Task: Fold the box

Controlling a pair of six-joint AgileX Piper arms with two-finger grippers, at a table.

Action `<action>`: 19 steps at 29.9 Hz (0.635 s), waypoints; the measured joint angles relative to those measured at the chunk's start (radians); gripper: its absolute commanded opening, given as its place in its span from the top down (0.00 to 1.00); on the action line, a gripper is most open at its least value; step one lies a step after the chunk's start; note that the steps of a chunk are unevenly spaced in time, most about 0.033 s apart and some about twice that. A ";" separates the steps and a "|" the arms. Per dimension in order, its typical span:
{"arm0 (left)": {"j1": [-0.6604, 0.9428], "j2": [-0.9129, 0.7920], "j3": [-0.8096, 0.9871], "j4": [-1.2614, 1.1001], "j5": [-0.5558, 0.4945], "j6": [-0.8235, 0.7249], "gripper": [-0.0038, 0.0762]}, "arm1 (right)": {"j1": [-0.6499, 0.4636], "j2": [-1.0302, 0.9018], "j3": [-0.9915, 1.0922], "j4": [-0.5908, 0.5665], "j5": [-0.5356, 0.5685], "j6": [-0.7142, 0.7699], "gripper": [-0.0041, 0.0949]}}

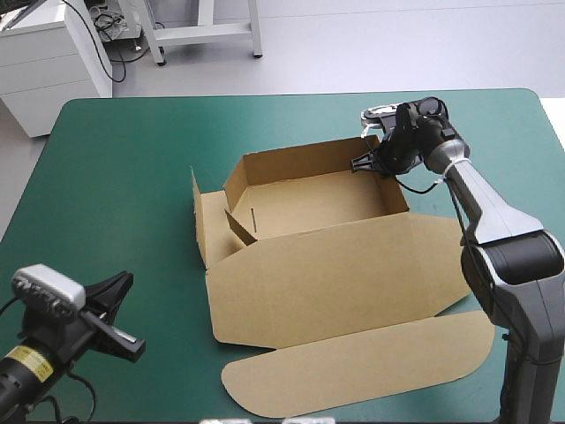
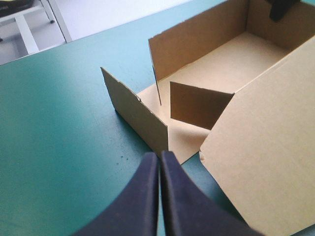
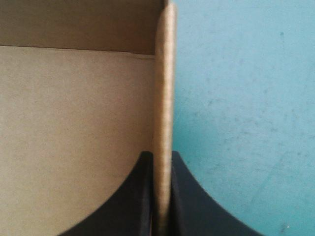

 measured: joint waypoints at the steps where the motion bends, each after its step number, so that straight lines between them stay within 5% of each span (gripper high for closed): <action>1: 0.001 -0.038 0.017 0.001 0.000 -0.012 0.96 | 0.000 -0.013 0.020 0.000 -0.006 0.004 0.98; 8: 0.007 -0.208 0.091 0.038 0.056 -0.041 0.96 | 0.008 -0.142 0.171 0.011 0.082 0.033 0.98; 19: 0.007 -0.253 0.131 0.107 0.127 -0.104 0.96 | 0.010 -0.221 0.219 0.003 0.130 0.026 0.98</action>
